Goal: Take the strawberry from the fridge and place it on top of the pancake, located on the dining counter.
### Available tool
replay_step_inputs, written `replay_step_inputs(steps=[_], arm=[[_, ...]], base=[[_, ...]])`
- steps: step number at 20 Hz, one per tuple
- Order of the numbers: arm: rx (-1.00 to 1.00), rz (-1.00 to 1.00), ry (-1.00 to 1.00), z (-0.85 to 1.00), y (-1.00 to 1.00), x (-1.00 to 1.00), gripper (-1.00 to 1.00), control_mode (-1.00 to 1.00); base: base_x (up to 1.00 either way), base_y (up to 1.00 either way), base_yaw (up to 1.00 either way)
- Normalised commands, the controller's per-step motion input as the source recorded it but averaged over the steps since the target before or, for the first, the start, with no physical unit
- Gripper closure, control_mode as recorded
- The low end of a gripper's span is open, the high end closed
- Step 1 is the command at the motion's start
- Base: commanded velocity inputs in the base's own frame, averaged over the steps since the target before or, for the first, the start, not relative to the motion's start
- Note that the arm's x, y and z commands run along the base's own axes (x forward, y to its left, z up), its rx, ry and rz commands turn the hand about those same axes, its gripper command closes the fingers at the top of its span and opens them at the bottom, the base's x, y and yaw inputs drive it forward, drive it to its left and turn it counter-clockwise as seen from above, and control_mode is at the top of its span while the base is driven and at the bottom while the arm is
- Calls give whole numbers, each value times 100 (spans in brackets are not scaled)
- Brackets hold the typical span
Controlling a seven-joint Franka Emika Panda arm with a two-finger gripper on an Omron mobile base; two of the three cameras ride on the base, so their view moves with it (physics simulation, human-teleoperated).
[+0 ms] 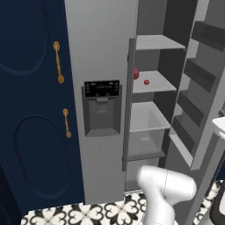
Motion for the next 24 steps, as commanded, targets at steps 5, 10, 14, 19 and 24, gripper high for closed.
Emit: replay_step_inputs(steps=[5,10,14,19,24], arm=[[-26,-7,82,26,94,22,100,-100],[-21,-21,39,18,16,27,100,-100],[-38,-46,9,0,3,76,100,-100],[-35,-27,4,-6,-21,68,100,-100],[-7,-5,31,-5,-24,76,100,-100]], base=[[0,0,0],[0,0,0],[0,0,0],[0,0,0],[0,0,0]])
